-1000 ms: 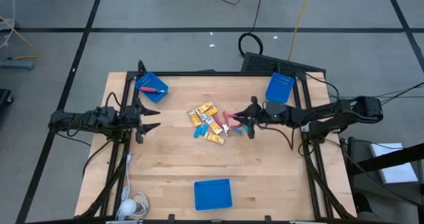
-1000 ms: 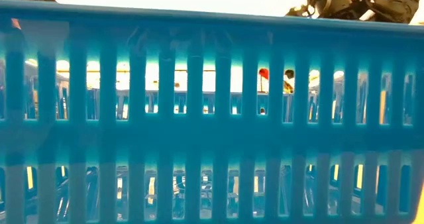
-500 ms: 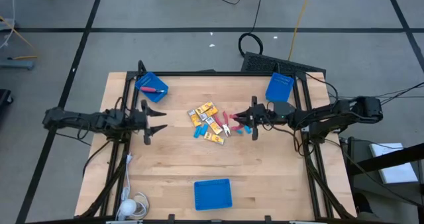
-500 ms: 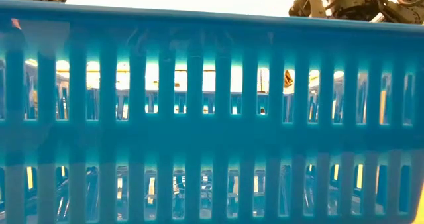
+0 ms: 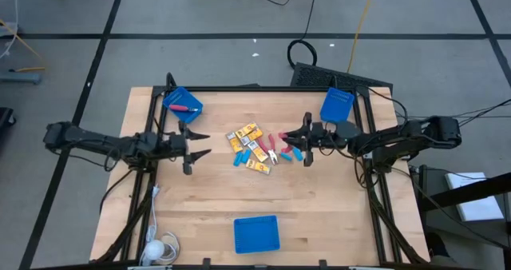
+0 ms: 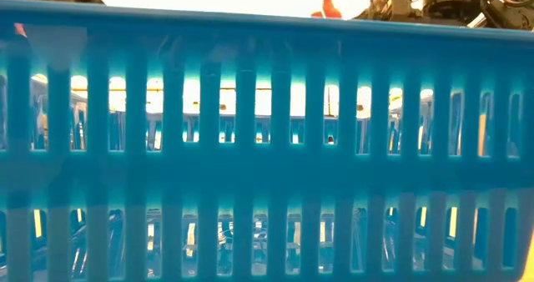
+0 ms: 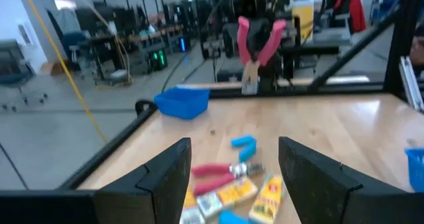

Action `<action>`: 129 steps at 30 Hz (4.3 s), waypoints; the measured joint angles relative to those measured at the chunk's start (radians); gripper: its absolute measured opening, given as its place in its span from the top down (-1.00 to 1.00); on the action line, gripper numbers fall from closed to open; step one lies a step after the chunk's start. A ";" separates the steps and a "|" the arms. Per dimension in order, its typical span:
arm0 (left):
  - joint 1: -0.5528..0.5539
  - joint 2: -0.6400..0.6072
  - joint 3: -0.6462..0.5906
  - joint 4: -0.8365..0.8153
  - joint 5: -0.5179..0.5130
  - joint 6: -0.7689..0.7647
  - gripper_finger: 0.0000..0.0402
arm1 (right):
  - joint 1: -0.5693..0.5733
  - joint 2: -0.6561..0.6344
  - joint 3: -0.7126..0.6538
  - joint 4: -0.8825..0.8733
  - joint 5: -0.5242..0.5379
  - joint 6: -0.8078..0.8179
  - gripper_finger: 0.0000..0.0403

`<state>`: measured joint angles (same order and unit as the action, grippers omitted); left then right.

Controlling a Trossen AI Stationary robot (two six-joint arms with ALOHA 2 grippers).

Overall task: Pick & Place School Supplies
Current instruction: Put the pink ticket punch into the left blue bin

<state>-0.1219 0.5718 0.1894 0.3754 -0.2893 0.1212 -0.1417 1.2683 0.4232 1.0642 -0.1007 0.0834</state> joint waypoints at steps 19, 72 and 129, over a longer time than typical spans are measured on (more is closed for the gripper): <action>0.060 0.421 0.001 0.600 0.126 0.058 -0.14 | 0.000 0.223 0.167 0.161 0.026 -0.025 0.80; 0.090 1.035 0.518 0.679 0.220 0.084 -0.14 | 0.034 0.284 0.242 0.151 0.052 -0.018 0.80; 0.119 1.045 0.577 0.599 0.255 0.071 0.75 | 0.031 0.284 0.243 0.120 0.087 -0.015 0.76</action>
<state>-0.0025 1.6165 0.7666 0.9741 -0.0341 0.1924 -0.1104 1.5528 0.6666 1.1843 -0.0136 0.0684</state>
